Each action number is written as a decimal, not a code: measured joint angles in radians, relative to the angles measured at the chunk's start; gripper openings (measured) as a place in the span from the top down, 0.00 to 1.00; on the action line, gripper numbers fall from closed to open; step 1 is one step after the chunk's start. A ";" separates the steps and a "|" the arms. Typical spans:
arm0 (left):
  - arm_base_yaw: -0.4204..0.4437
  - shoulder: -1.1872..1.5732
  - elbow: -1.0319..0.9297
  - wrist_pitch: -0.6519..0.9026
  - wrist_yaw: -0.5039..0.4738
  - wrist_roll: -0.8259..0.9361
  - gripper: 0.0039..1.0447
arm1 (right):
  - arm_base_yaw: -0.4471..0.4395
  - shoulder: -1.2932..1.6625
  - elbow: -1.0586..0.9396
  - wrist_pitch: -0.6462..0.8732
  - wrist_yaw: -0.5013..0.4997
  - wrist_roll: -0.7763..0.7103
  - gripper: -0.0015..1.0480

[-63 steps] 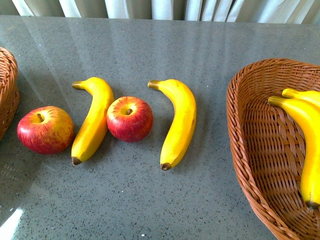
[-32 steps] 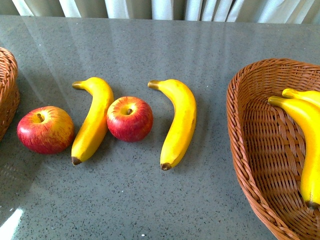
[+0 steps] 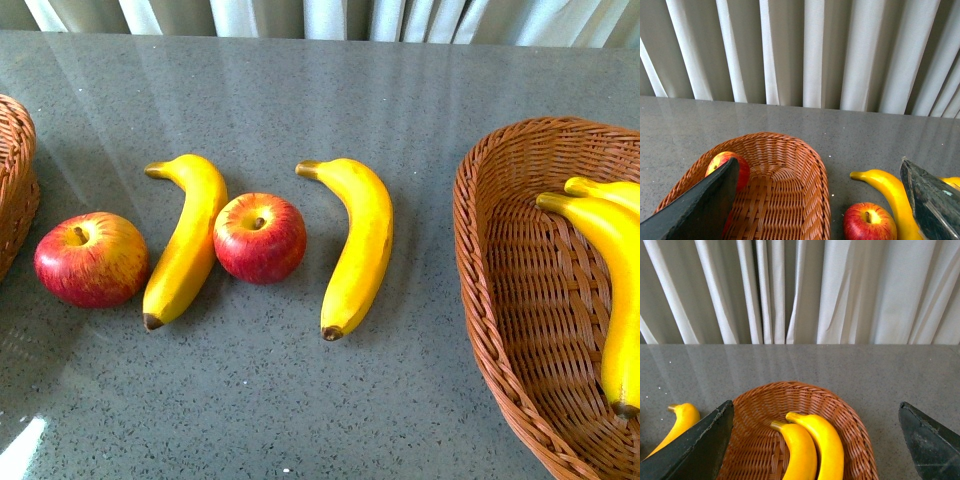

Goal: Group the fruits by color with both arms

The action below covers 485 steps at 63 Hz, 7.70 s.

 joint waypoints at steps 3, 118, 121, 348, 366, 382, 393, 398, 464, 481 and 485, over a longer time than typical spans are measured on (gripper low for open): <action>0.000 0.000 0.000 0.000 0.000 0.000 0.09 | 0.000 0.000 0.000 0.000 0.000 0.000 0.09; -0.479 1.618 0.517 0.295 -0.400 -0.438 0.09 | 0.000 0.000 0.000 0.000 0.000 0.000 0.09; -0.479 1.630 0.521 0.296 -0.393 -0.441 0.09 | 0.000 0.000 0.000 0.000 0.000 0.000 0.09; -0.299 1.362 0.420 0.235 -0.449 -0.362 0.09 | 0.000 0.000 0.000 0.000 0.001 0.000 0.09; -0.509 1.485 0.568 0.255 -0.457 -0.358 0.09 | 0.000 0.000 0.000 0.000 0.000 0.000 0.09; -0.608 1.641 0.644 0.287 -0.455 -0.362 0.09 | 0.000 0.000 0.000 0.000 0.000 0.000 0.09; -0.648 1.698 0.684 0.310 -0.425 -0.362 0.09 | 0.000 0.000 0.000 0.000 0.000 0.000 0.09; -0.657 1.718 0.697 0.310 -0.417 -0.362 0.09 | 0.000 0.000 0.000 0.000 0.000 0.000 0.09; -0.675 1.897 0.777 0.317 -0.347 -0.385 0.09 | 0.000 0.000 0.000 0.000 0.000 0.000 0.09; -0.676 1.929 0.784 0.314 -0.344 -0.396 0.09 | 0.000 0.000 0.000 0.000 0.000 0.000 0.09; -0.675 1.934 0.787 0.314 -0.344 -0.402 0.09 | 0.000 0.000 0.000 0.000 0.000 0.000 0.09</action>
